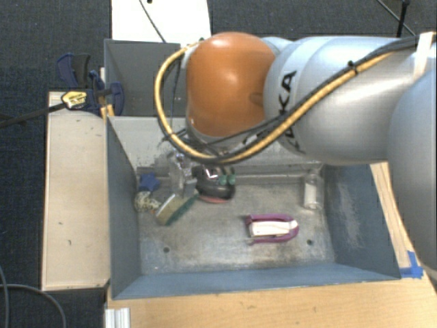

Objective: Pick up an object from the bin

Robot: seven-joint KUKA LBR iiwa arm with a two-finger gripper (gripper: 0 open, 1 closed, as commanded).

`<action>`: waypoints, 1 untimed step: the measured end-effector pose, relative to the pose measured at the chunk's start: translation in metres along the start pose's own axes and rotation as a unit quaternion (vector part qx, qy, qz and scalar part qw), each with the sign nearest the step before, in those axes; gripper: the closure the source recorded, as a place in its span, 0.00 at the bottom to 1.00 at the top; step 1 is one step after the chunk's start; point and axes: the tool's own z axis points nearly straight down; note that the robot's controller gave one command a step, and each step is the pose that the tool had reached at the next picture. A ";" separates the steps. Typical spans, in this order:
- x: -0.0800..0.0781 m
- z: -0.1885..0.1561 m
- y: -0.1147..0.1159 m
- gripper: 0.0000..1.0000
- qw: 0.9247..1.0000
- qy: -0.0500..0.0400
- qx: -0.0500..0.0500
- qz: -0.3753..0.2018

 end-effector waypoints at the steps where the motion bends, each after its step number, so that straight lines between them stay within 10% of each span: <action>1: 0.034 0.018 0.034 1.00 0.996 0.006 0.001 0.084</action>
Offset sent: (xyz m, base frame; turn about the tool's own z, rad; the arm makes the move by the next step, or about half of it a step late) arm -0.0409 0.0234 -0.0182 0.1692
